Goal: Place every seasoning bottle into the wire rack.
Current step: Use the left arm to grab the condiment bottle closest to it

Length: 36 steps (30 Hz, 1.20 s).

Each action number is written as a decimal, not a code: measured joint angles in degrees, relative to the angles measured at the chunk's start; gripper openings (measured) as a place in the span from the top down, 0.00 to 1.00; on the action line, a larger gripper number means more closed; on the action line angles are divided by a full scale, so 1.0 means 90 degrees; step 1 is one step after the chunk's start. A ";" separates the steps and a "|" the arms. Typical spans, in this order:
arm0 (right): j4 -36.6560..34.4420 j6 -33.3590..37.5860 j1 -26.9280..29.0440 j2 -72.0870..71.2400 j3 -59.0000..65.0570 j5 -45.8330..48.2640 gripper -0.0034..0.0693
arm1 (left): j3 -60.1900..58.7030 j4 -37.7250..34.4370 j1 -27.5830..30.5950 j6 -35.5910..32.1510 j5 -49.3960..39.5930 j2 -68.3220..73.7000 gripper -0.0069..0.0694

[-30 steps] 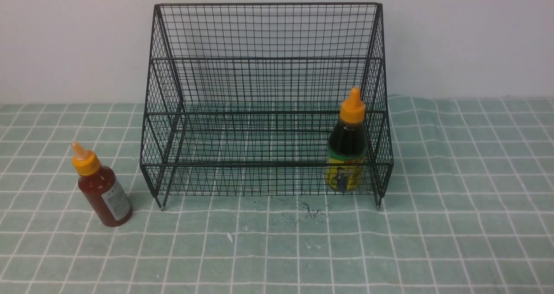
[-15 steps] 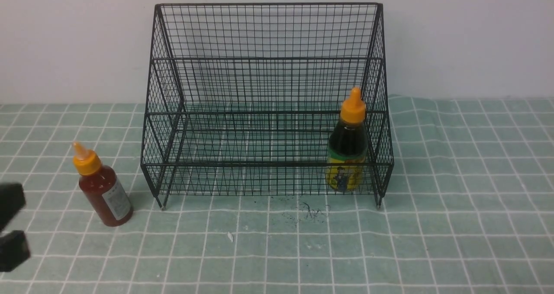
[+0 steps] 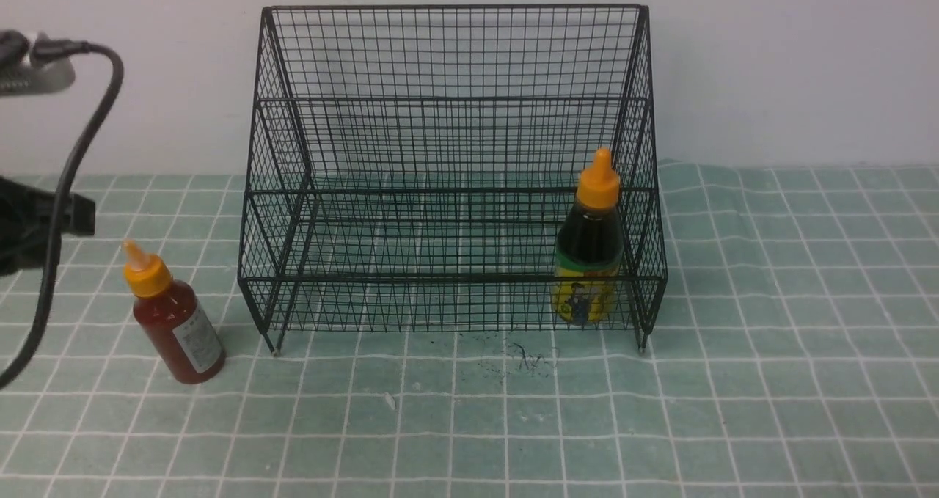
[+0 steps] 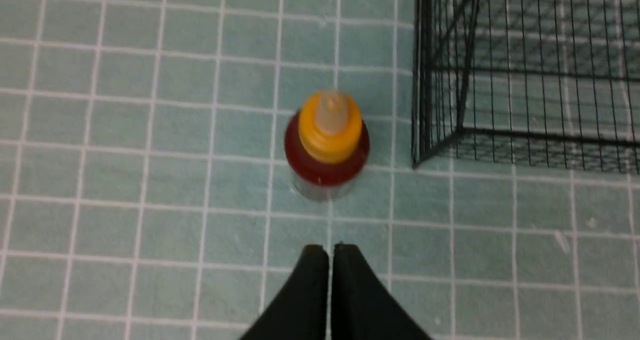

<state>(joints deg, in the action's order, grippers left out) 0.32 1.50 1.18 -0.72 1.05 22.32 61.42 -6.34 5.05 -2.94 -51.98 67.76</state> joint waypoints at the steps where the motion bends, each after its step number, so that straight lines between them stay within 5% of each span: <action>1: 0.0000 0.0000 0.0000 0.0000 0.0000 0.0000 0.97 | 0.0089 -0.0007 0.0007 -0.0076 0.0006 0.0109 0.91; 5: 0.0004 0.0000 0.0000 0.0000 0.0000 0.0000 0.97 | 0.0251 -0.0171 0.0007 -0.0391 0.0314 0.0459 0.80; 10: 0.0004 0.0000 0.0000 0.0000 0.0000 0.0000 0.97 | 0.0250 -0.0198 0.0011 -0.0825 0.0738 0.1052 0.43; 17: 0.0004 0.0000 0.0000 0.0000 0.0000 0.0000 0.97 | 0.0250 -0.0338 0.0011 -0.0999 0.1180 0.1724 0.14; 25: 0.0004 -0.0116 0.0000 0.0000 0.0000 0.0000 0.97 | 0.0250 -0.0338 0.0011 -0.1019 0.1299 0.2476 0.19; 31: 0.0004 -0.0129 0.0000 0.0000 0.0000 0.0000 0.97 | 0.0250 -0.0368 0.0011 -0.1019 0.1418 0.2743 0.53; 36: 0.0004 -0.0129 0.0000 0.0000 0.0000 0.0000 0.97 | 0.0389 -0.0131 0.0011 -0.1012 0.0951 0.2589 0.53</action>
<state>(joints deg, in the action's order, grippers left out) 0.35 0.34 1.18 -0.72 1.05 22.32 64.92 -7.52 5.15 -12.05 -43.41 91.06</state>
